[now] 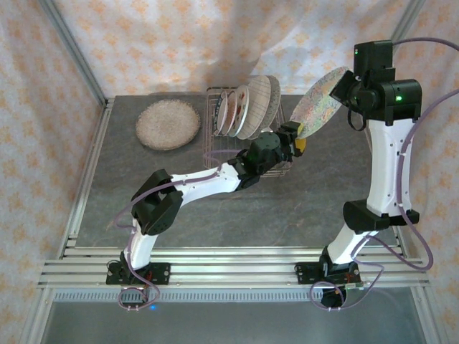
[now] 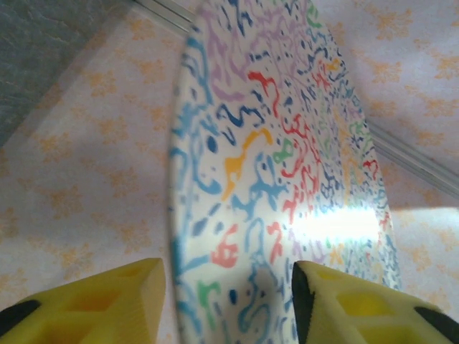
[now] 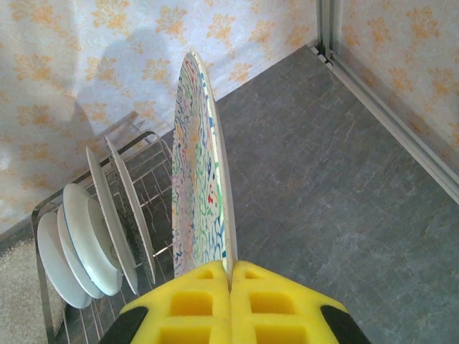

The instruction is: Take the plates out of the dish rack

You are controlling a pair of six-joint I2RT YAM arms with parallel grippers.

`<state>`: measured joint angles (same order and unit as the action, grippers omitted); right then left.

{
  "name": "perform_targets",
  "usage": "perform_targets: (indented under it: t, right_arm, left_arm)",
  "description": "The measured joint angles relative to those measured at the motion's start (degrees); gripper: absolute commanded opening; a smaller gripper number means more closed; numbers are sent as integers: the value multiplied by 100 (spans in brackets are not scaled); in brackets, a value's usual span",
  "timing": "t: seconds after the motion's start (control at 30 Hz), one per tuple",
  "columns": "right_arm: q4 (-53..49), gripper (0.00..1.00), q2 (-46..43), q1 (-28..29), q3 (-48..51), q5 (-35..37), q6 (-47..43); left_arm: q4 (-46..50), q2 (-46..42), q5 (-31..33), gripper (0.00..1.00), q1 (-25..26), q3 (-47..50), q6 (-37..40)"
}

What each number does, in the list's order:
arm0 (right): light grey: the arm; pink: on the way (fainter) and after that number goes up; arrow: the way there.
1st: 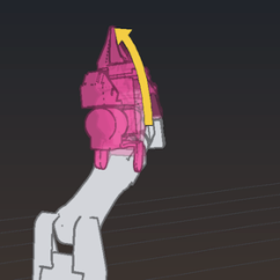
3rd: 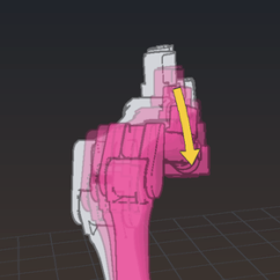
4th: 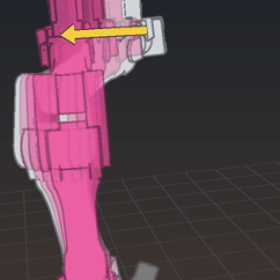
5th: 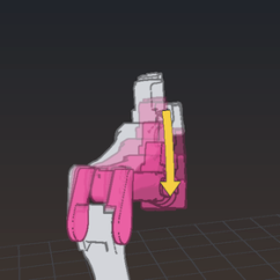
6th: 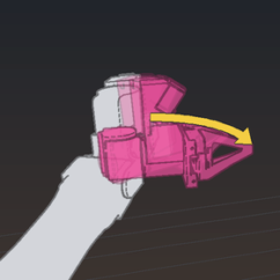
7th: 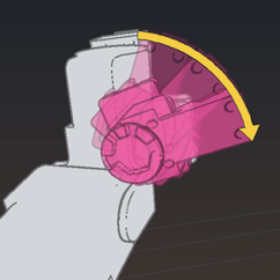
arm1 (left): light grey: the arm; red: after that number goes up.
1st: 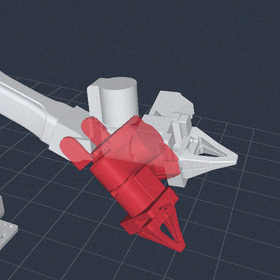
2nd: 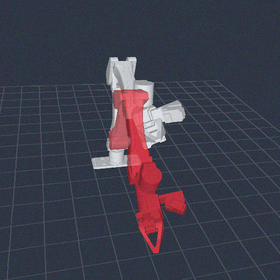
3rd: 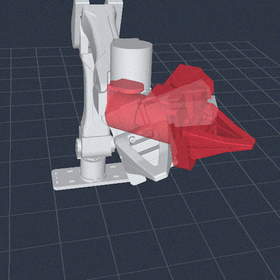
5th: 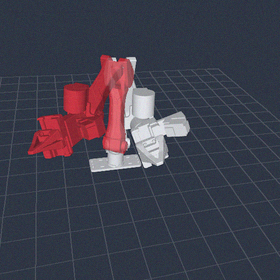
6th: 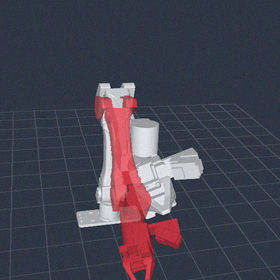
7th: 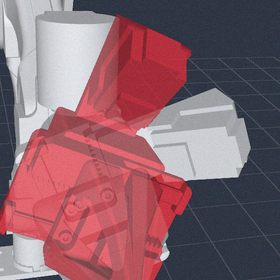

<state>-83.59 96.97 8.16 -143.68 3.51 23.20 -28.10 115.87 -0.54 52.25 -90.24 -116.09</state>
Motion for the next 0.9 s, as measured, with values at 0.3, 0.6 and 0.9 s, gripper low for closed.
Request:
perform_targets:
  t: [0.3,0.6,0.9]
  right_arm:
    - [-13,0,-205,-162,422,9,136]
    - [149,0,-525,-181,706,168,254]
    - [415,61,-1270,-146,1158,374,308]
  left_arm:
    - [-356,63,175,4,-44,-52,-7]
    - [-758,-4,142,0,-162,-35,-4]
    - [-647,-4,-496,0,-260,-122,249]
